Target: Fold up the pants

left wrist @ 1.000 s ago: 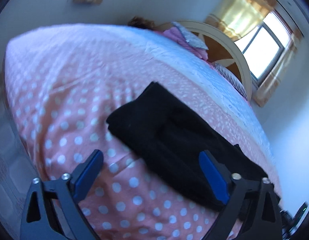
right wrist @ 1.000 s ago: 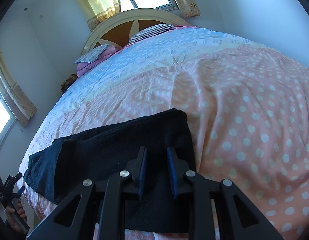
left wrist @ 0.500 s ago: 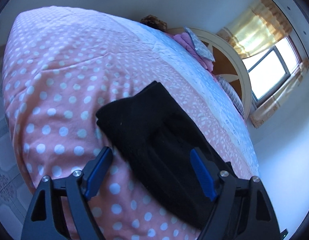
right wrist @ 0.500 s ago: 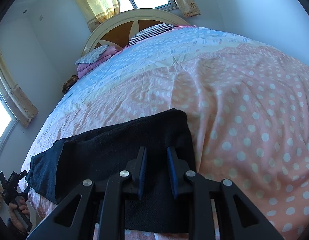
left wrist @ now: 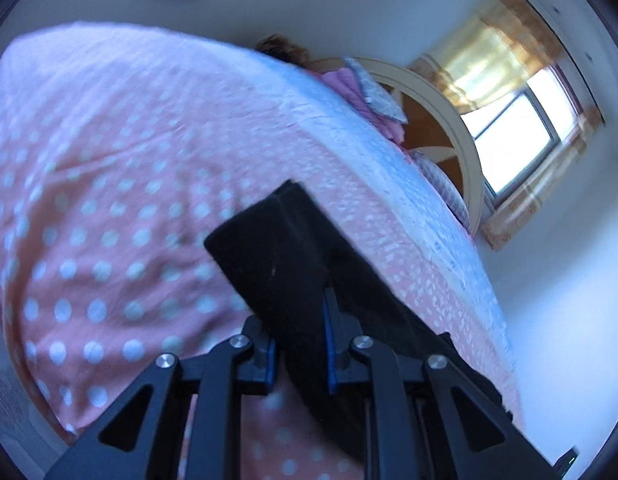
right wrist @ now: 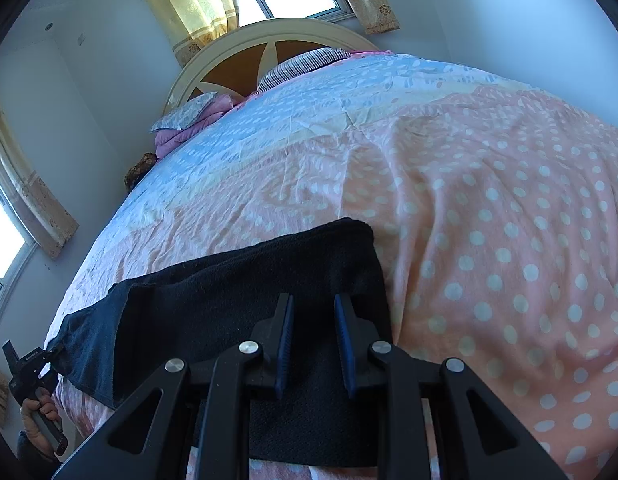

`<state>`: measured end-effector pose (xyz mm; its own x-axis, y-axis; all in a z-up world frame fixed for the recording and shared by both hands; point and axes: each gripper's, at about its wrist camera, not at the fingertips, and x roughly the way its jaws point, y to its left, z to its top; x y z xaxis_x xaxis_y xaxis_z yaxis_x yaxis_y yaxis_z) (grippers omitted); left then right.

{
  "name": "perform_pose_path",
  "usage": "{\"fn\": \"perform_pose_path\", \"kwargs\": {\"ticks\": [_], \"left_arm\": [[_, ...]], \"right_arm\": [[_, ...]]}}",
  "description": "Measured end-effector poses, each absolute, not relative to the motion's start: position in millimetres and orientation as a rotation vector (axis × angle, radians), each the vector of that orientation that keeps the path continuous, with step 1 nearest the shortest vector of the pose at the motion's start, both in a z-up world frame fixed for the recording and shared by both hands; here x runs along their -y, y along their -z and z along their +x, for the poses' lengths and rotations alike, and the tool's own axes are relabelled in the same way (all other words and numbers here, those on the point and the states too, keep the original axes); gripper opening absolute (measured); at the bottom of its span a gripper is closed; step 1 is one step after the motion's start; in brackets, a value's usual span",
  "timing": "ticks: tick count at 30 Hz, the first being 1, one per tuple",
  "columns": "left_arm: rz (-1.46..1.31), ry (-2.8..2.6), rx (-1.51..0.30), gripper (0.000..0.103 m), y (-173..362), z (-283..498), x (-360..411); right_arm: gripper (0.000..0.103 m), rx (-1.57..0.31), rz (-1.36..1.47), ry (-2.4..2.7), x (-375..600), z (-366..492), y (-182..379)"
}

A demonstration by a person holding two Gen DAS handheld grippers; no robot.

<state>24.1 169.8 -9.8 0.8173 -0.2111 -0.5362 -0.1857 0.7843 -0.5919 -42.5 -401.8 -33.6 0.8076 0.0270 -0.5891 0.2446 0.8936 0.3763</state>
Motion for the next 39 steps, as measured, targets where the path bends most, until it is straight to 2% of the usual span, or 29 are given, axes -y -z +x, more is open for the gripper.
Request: {"fn": "perform_pose_path", "kwargs": {"ticks": [3,7,11,16,19,28,30,32,33,34,35,36,37,39], "left_arm": [[-0.548,0.115,-0.584,0.018,-28.8,31.2,-136.9],[-0.299,0.327,-0.482,0.018,-84.3,25.5,-50.7],[-0.112,0.545,-0.415,0.018,-103.7,5.5,47.5],[0.034,0.751,-0.434,0.018,-77.2,-21.8,151.6],[0.103,0.786,-0.454,0.018,-53.8,-31.6,186.7],[0.329,0.743,-0.445,0.018,-6.0,-44.2,221.0],[0.348,0.740,-0.436,0.018,-9.9,-49.6,226.7],[0.381,0.740,-0.434,0.019,-10.9,-52.0,228.2],[0.410,0.739,-0.423,0.020,-11.4,-55.5,227.2],[0.437,0.741,-0.416,0.021,-10.1,-56.7,227.3],[0.468,0.743,-0.406,0.022,-6.6,-62.2,227.7],[0.506,0.745,-0.388,0.026,-6.5,-69.5,225.0],[0.528,0.760,-0.378,0.035,-5.4,-77.4,222.3],[0.528,0.835,-0.394,0.046,-7.0,-84.2,211.3]], "right_arm": [[0.023,-0.616,0.466,0.115,401.3,-44.2,32.1],[0.023,-0.615,0.472,0.115,400.4,-44.7,33.0],[0.023,-0.619,0.465,0.118,398.8,-44.5,33.4],[0.023,-0.616,0.491,0.108,402.2,-45.2,34.2],[0.023,-0.616,0.501,0.102,403.3,-45.3,34.4],[0.024,-0.606,0.566,0.076,411.1,-46.4,36.0],[0.024,-0.549,0.609,0.056,413.9,-54.6,29.4],[0.025,-0.413,0.642,-0.063,413.0,-67.7,13.6],[0.029,-0.363,0.656,-0.119,411.9,-72.1,8.0],[0.049,-0.322,0.667,-0.169,409.9,-75.7,3.8],[0.081,-0.311,0.672,-0.191,407.2,-75.8,2.9],[0.091,-0.328,0.669,-0.193,404.1,-72.8,4.9],[0.091,-0.353,0.668,-0.192,401.8,-68.9,7.8],[0.091,-0.429,0.699,-0.221,400.0,-56.9,17.8]]}}
